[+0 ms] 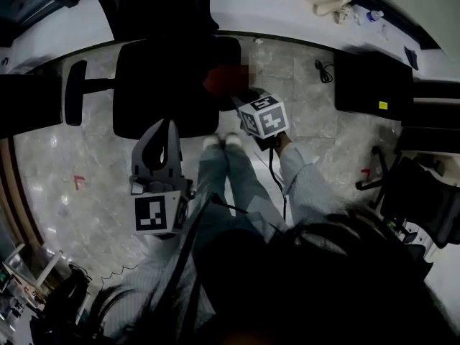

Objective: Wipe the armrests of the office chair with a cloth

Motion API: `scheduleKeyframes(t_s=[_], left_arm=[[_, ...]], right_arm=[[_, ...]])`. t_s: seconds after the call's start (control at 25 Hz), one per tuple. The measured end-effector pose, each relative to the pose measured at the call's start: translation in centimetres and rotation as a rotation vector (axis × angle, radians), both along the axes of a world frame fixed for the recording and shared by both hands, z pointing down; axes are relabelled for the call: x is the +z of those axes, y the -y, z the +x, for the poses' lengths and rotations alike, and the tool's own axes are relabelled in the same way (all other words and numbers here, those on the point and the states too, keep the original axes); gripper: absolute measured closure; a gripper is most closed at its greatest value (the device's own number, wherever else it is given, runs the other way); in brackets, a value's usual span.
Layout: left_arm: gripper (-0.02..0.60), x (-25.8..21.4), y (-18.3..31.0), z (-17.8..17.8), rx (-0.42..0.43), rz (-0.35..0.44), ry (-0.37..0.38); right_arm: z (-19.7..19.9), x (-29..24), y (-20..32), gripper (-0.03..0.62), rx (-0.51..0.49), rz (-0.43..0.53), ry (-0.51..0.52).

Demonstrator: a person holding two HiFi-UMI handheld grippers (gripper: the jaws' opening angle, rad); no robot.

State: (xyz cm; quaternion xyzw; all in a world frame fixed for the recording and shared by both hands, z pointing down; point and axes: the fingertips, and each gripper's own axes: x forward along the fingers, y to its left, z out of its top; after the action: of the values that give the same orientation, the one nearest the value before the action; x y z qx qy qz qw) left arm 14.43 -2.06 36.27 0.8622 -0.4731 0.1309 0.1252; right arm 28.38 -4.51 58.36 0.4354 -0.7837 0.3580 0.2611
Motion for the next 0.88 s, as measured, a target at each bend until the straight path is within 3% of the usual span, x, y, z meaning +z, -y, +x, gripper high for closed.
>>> scheduleKeyframes(t_s=[0.16, 0.32, 0.44, 0.64, 0.88], left_arm=[[0.578, 0.2, 0.2, 1.3, 0.005, -0.014, -0.067], [0.578, 0.5, 0.5, 3.0, 0.05, -0.023, -0.057], [0.578, 0.6, 0.8, 3.4, 0.048, -0.036, -0.07], [0.578, 1.8, 1.4, 2.4, 0.016, -0.063, -0.057], [0.578, 3.3, 1.6, 1.3, -0.012, -0.085, -0.032]], right_arm=[[-1.2, -0.4, -3.0, 0.569, -0.012, 0.003, 0.013], [-1.8, 0.1, -5.6, 0.569, -0.054, -0.032, 0.026], [-1.2, 0.2, -5.1, 0.569, -0.022, -0.033, 0.051], [1.7, 0.6, 0.2, 0.569, 0.058, -0.032, 0.036], [4.8, 2.3, 10.9, 0.569, 0.124, 0.014, -0.051]])
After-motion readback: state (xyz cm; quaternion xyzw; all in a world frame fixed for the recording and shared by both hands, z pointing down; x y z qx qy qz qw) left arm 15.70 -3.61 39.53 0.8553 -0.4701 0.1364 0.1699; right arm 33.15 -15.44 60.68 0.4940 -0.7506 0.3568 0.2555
